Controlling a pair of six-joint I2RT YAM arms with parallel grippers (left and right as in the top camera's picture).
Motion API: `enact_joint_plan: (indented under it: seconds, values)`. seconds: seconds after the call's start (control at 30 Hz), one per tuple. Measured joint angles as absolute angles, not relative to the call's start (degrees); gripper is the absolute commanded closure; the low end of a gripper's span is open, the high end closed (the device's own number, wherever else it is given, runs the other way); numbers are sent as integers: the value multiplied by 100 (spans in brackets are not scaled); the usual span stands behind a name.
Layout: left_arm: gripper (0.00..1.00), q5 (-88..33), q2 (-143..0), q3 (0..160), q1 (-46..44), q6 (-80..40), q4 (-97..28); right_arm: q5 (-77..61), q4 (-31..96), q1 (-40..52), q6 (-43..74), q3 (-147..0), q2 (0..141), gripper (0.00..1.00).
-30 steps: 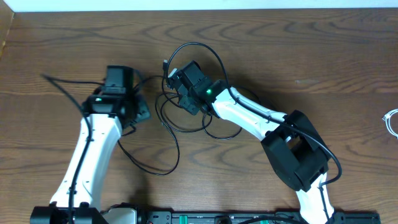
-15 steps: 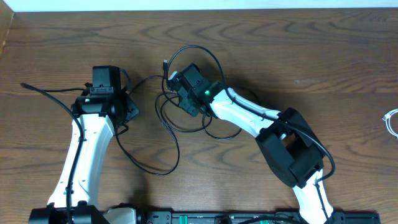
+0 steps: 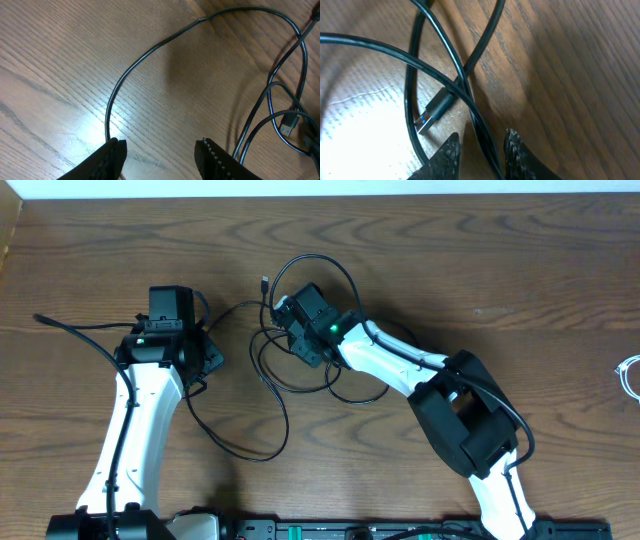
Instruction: Untangle cables
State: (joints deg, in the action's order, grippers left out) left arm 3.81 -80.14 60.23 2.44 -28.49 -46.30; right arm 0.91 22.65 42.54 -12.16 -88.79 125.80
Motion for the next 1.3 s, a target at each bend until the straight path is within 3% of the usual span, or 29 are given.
enact_joint_plan:
  seconds: [0.43, 0.53, 0.6, 1.0, 1.3]
  values:
    - [50, 377, -8014, 6023, 244, -2851, -4633, 261, 2237, 4200, -1192, -8884, 12700, 80]
    - [50, 357, -8014, 6023, 244, -2851, -4633, 279, 2241, 4200, -1184, -8884, 12702, 87]
    - [50, 349, -8014, 6023, 244, -2851, -4635, 279, 2241, 4202, -1179, -8884, 12702, 99]
    - [50, 263, -8014, 6023, 244, -2851, -4578, 349, 2368, 4202, -1098, -8884, 12667, 99]
    - [55, -1007, -8014, 6023, 180, -2810, -3793, 329, 2801, 4202, -1096, -8882, 12103, 99]
